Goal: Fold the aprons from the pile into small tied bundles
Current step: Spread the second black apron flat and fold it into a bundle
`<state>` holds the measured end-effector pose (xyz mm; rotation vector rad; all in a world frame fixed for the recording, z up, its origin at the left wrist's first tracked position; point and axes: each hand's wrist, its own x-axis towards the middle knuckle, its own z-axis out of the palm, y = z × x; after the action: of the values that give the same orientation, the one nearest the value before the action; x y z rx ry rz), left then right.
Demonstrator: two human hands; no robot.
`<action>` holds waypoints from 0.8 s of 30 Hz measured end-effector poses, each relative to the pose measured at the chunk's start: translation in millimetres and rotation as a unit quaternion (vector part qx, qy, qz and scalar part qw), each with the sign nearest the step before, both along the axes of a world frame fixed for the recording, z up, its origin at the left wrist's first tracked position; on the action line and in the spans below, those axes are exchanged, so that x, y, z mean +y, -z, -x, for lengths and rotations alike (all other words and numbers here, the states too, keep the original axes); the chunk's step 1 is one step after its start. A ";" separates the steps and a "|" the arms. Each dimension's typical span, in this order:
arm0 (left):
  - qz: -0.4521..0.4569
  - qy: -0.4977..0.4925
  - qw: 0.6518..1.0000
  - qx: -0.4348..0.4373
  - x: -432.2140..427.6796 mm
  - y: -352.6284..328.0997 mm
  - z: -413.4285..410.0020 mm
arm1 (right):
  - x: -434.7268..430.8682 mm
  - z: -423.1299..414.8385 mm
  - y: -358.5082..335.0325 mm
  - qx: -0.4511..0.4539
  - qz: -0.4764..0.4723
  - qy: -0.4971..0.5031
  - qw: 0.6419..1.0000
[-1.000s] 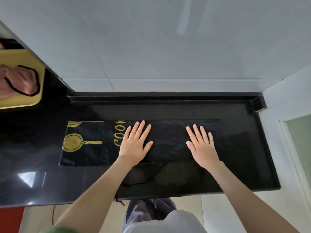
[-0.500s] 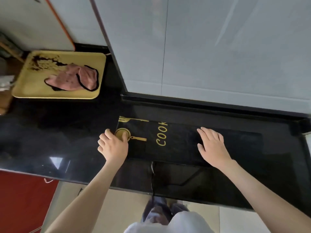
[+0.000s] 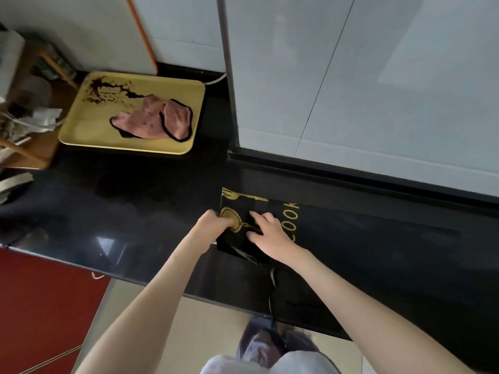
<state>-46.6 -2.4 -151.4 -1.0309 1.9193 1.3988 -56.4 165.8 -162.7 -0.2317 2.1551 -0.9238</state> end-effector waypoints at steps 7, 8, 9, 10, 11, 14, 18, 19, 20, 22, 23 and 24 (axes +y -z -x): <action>0.009 0.174 0.974 0.145 38.0 -33.6 -5.7 | -2.5 13.1 -21.2 -0.303 0.240 0.235 0.892; -0.005 0.207 0.967 0.152 44.4 -35.0 -7.6 | -0.6 12.9 -18.6 -0.316 0.248 0.248 0.881; -0.026 0.224 0.962 0.153 49.4 -35.0 -8.5 | 1.0 11.6 -18.2 -0.326 0.249 0.264 0.873; -0.061 0.223 0.961 0.150 50.9 -31.2 -8.6 | 3.0 9.8 -15.9 -0.326 0.242 0.282 0.869; -0.108 0.203 0.961 0.153 51.3 -27.2 -8.4 | 4.9 8.1 -14.1 -0.317 0.231 0.302 0.869; -0.110 0.147 0.964 0.190 48.7 -14.2 -7.8 | 11.3 3.0 -6.7 -0.273 0.193 0.351 0.874; 0.103 0.248 0.930 0.250 50.1 6.0 -16.5 | 18.8 -4.1 -8.7 -0.174 0.120 0.335 0.918; 0.123 0.295 0.913 0.254 51.3 9.4 -18.8 | 20.7 -4.6 -8.7 -0.147 0.094 0.319 0.932; 0.138 0.343 0.894 0.252 52.7 14.1 -22.0 | 23.0 -5.9 -8.8 -0.122 0.062 0.296 0.945; 0.177 0.423 0.858 0.232 55.1 19.5 -24.5 | 27.4 -7.1 -6.0 -0.076 0.001 0.245 0.967; 0.199 0.450 0.842 0.220 56.4 22.3 -25.2 | 29.2 -7.8 -4.1 -0.054 -0.020 0.226 0.972; 0.225 0.471 0.827 0.209 58.4 24.6 -26.1 | 31.2 -8.8 -3.5 -0.035 -0.036 0.214 0.976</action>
<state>-20.5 56.0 -176.0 0.1810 2.5907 0.6061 -47.7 197.0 -159.2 0.3096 2.2064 -1.0678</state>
